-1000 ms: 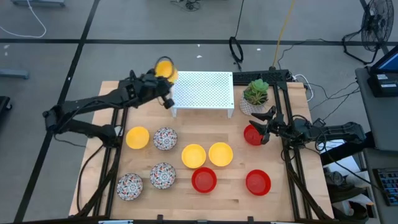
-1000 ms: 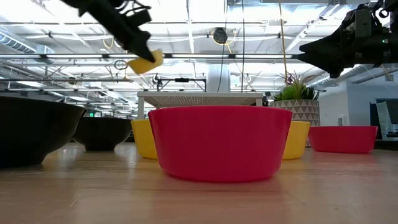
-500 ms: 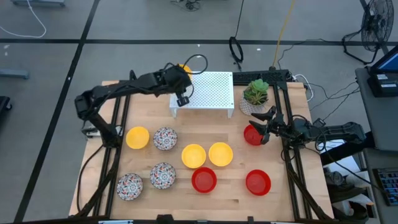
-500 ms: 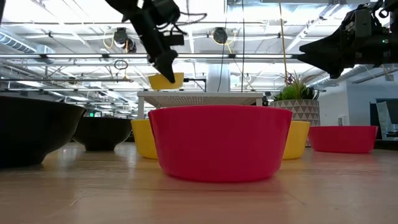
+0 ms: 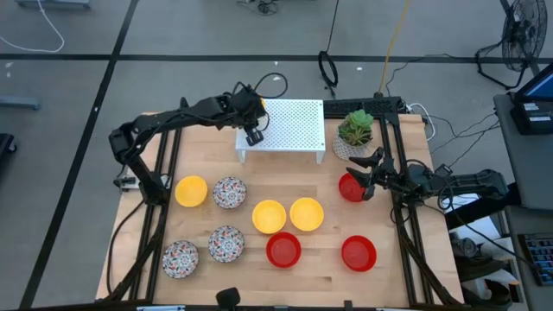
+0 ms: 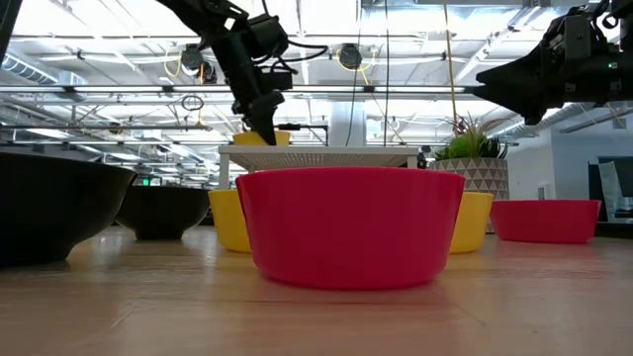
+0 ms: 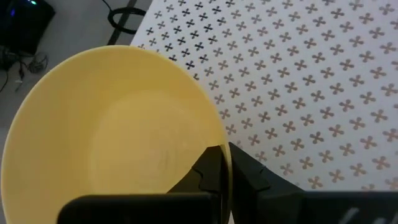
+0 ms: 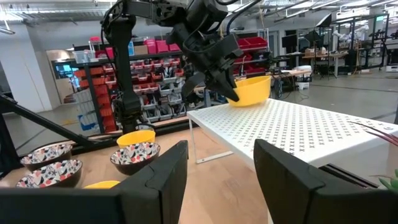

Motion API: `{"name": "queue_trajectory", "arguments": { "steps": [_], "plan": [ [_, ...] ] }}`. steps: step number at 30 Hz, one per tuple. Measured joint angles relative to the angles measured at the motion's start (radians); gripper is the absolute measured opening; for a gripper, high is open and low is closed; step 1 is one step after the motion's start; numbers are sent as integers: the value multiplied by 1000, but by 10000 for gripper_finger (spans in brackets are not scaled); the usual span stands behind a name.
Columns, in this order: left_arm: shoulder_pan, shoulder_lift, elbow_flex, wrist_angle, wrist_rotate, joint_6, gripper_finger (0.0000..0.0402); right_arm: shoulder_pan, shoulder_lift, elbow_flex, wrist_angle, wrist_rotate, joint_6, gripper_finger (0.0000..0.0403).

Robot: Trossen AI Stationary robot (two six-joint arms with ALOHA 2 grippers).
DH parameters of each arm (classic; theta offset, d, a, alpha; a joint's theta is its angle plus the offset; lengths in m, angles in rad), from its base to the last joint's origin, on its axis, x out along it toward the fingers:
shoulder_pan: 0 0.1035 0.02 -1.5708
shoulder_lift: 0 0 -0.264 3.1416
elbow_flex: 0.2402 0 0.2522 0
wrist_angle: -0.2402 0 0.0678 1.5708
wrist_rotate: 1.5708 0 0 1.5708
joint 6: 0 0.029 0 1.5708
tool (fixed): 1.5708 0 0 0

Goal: Pick & Place Mini bowls
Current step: Put the yellow bowl on the shelf, then stack the yellow bowl on the yellow bowl on the shelf

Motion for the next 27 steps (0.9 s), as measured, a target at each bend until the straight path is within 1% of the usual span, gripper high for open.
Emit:
{"name": "queue_trajectory", "arguments": {
  "steps": [3,5,12,14,18,21,23,24,27],
  "plan": [
    [-1,0,0,19,0,-17,13,0,0,0,0,0,0,171],
    [-5,0,0,45,0,-25,27,0,0,0,0,0,0,171],
    [-13,0,0,101,-1,-37,110,0,0,0,0,2,0,171],
    [-18,-4,0,113,-1,-21,131,0,0,0,0,3,0,171],
    [-32,-60,0,103,-1,11,163,0,0,0,0,3,0,171],
    [-54,-130,0,57,6,-38,176,0,0,0,-2,2,0,171],
    [-75,-184,0,18,50,-100,179,0,0,0,-15,-1,0,171],
    [-85,-208,0,-18,94,-142,178,0,0,0,-22,-2,0,171],
    [-122,-252,0,-127,289,-278,172,0,0,0,-54,-3,4,171]
  ]
}}
